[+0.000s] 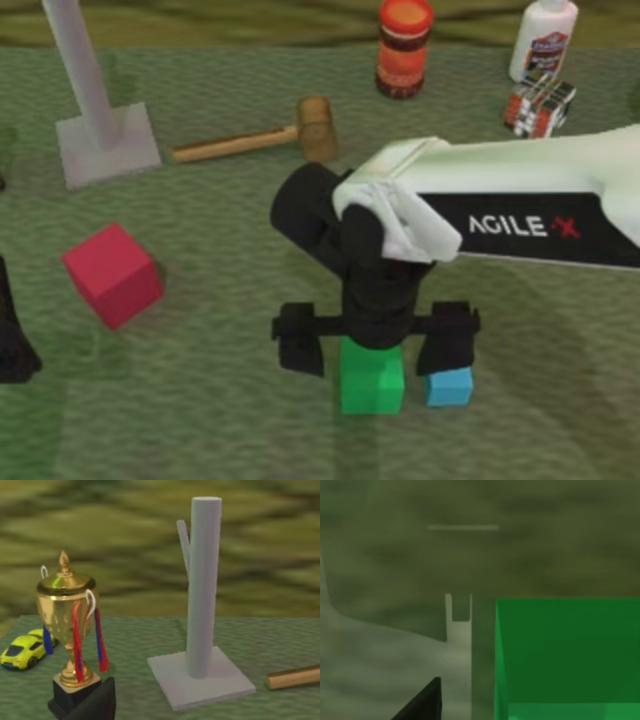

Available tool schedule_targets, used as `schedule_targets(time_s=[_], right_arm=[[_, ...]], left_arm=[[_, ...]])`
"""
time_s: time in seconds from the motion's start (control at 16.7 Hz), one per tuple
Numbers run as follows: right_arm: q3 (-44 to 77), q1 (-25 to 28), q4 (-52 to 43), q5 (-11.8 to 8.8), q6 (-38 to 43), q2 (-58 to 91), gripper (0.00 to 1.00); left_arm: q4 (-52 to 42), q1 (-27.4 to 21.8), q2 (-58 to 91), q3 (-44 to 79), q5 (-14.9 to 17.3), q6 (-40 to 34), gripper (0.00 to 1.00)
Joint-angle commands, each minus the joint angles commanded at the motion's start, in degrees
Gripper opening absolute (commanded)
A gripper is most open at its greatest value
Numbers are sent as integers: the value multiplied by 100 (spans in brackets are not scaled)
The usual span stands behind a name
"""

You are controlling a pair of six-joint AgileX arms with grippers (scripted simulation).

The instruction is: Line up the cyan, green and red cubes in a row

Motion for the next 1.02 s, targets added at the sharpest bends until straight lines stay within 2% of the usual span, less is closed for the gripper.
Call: schedule_targets(time_s=[0.18,0.54,0.84,1.02], right_arm=[[191,33,-238,0,-2,-68,100],[893,64,-1379,-5,-1,-474,100],[898,41,-1387,-4,-2,-470,100],[613,-121,-1205,116,-186,-821,100]], left_arm=[[0,0,0,0,0,0,100],[0,0,0,0,0,0,100],[0,0,0,0,0,0,100],[-207,-40,293,290,8,129,100]])
